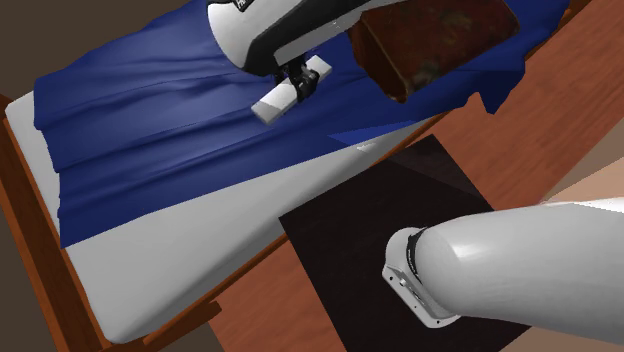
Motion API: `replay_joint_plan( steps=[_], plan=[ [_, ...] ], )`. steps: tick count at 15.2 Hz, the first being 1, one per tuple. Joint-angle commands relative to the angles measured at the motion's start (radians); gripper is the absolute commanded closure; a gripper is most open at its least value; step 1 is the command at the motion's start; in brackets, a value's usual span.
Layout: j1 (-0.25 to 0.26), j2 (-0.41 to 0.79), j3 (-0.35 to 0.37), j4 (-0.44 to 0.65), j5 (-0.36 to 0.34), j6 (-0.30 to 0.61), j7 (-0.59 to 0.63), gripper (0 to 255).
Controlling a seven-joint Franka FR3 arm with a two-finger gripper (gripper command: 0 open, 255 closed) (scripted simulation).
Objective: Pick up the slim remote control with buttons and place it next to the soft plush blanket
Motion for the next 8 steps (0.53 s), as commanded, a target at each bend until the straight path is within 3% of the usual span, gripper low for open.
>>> replay_joint_plan(
  steps=[1,8],
  plan=[
    [-0.029,0.029,-0.028,0.03,-0.025,-0.006,-0.039,255],
    [-0.112,0.16,-0.11,0.175,-0.111,-0.036,-0.14,255]
  ],
)
